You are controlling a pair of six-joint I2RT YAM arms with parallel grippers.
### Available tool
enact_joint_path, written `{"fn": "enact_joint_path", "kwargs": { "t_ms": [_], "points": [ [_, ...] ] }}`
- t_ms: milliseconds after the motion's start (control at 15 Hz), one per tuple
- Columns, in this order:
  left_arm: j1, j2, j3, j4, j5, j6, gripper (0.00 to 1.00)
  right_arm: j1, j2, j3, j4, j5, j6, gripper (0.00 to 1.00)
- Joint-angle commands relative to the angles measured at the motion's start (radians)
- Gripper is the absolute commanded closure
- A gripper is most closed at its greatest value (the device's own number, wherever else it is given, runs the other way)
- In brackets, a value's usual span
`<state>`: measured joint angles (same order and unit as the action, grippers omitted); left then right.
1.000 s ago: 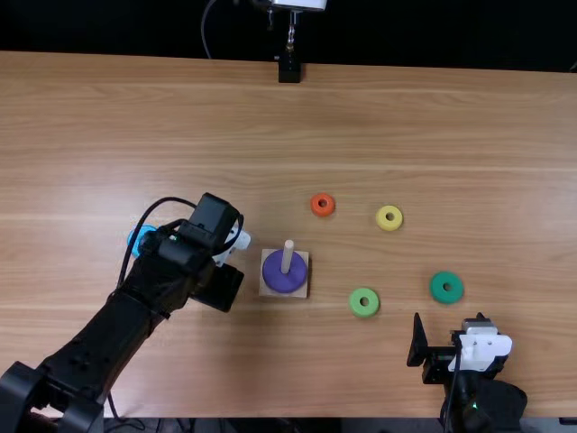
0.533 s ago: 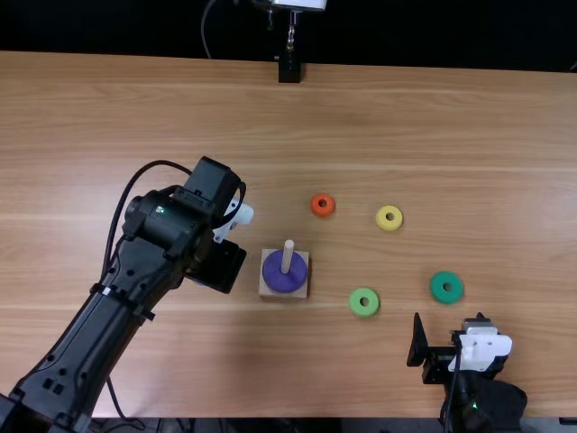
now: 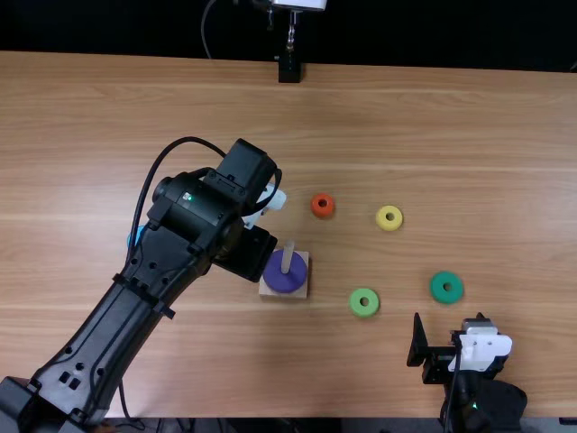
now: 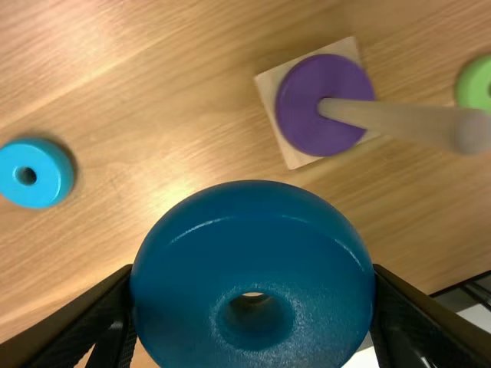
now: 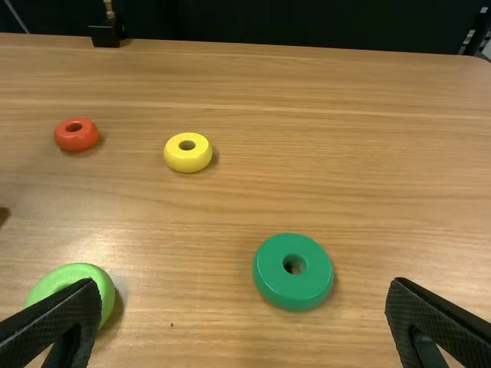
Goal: Build the Hanoi tower: stack the rings onto the peg from bottom to top in this color order: purple, dark blue, light blue, dark green, light green, yellow, orange.
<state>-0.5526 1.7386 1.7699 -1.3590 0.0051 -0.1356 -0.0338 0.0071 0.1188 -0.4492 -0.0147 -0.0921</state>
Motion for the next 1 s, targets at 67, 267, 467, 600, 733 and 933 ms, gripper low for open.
{"fn": "enact_joint_path", "kwargs": {
  "t_ms": [67,267,467,600,733,933],
  "points": [
    [-0.027,0.042,0.092,0.001,0.002,-0.03,1.0,-0.012,-0.007,-0.119,-0.062,0.009,0.002,0.0],
    [-0.058,0.064,0.137,-0.023,0.004,-0.03,1.0,-0.012,-0.007,-0.119,-0.062,0.009,0.002,0.0],
    [-0.084,0.099,0.175,-0.025,0.004,-0.032,1.0,-0.012,-0.007,-0.119,-0.062,0.009,0.002,0.0],
    [-0.089,0.119,0.201,-0.025,0.004,-0.063,1.0,-0.012,-0.007,-0.119,-0.062,0.009,0.002,0.0],
    [-0.11,0.134,0.224,-0.025,0.004,-0.078,1.0,-0.012,-0.007,-0.119,-0.062,0.009,0.0,0.0],
    [-0.119,0.164,0.253,-0.025,0.004,-0.078,1.0,-0.012,-0.007,-0.119,-0.062,0.009,0.002,0.0]
  ]
}}
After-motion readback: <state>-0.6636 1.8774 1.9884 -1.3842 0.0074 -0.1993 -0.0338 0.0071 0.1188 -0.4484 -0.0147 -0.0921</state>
